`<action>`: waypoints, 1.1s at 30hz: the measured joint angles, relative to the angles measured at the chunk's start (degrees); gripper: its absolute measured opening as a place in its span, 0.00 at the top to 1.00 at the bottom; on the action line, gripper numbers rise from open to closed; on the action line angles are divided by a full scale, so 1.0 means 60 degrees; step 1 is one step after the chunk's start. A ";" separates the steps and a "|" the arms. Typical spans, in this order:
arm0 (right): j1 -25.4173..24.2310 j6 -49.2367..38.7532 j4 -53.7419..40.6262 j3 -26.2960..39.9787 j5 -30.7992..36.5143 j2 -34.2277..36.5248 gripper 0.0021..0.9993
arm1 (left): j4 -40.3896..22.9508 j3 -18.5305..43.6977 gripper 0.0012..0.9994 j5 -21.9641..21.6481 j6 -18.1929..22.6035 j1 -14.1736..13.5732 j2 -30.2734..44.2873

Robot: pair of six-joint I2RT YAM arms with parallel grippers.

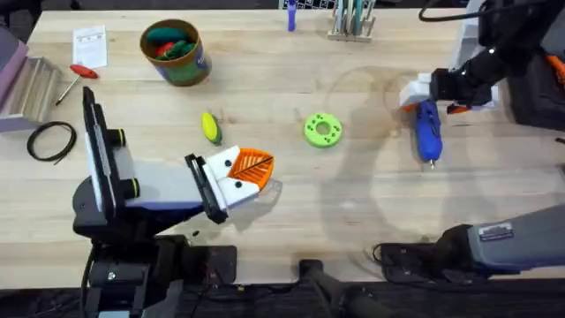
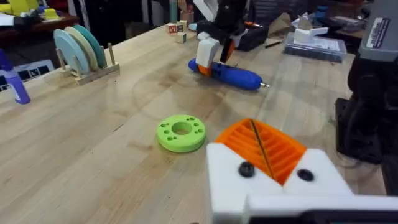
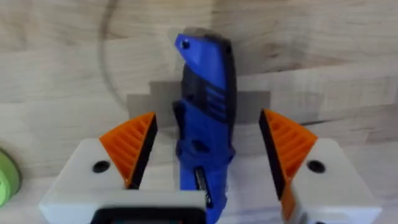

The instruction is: Pick up the gripper from the table and insert it into the empty holder that is missing its gripper. Then pick up a screw, insert it into the mounting hole, and use the screwdriver to tighten it. Finally, clean up the table by picking up the vegetable and placing it into the bucket.

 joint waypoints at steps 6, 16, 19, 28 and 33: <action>-0.0177 -0.0146 0.0392 0.0051 0.0043 0.0780 0.01 | -0.0004 0.0000 1.00 0.0000 -0.0001 0.0000 0.0000; -0.0197 -0.0463 0.0609 0.0182 0.0051 0.0980 0.01 | -0.0003 0.0000 1.00 0.0000 -0.0004 0.0000 -0.0003; -0.0190 -0.0534 0.0639 0.0182 0.0050 0.0980 0.20 | -0.0003 0.0000 1.00 0.0000 -0.0001 0.0000 0.0000; -0.0208 -0.0610 0.0742 0.0201 0.0300 0.1050 0.98 | 0.0000 0.0000 1.00 0.0000 -0.0002 0.0000 0.0000; -0.0197 -0.0608 0.0608 0.0243 0.0295 0.1050 0.98 | 0.0000 0.0000 1.00 0.0000 0.0000 0.0000 0.0000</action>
